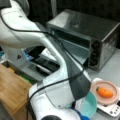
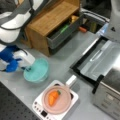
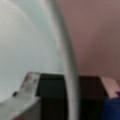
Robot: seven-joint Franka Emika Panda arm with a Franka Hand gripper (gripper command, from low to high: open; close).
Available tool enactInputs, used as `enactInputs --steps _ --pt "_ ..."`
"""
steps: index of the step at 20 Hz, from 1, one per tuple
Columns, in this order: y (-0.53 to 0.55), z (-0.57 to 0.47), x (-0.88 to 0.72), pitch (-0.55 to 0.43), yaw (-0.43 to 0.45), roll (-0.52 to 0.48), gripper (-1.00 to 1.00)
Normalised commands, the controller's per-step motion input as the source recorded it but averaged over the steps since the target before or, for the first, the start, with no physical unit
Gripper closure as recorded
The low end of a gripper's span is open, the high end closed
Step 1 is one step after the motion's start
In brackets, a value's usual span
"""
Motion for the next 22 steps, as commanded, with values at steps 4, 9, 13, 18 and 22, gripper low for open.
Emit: enactInputs --steps 4,9,13,18,22 --pt "0.19 0.18 0.0 -0.032 -0.26 -0.055 1.0" --pt "0.46 0.21 -0.25 -0.095 -0.258 -0.097 1.0" --pt "0.5 0.1 -0.4 -0.134 -0.25 -0.125 1.0" --pt "0.36 0.01 -0.45 -0.18 -0.238 -0.169 1.0" --pt "0.31 -0.01 -0.5 -0.245 -0.24 -0.268 1.0"
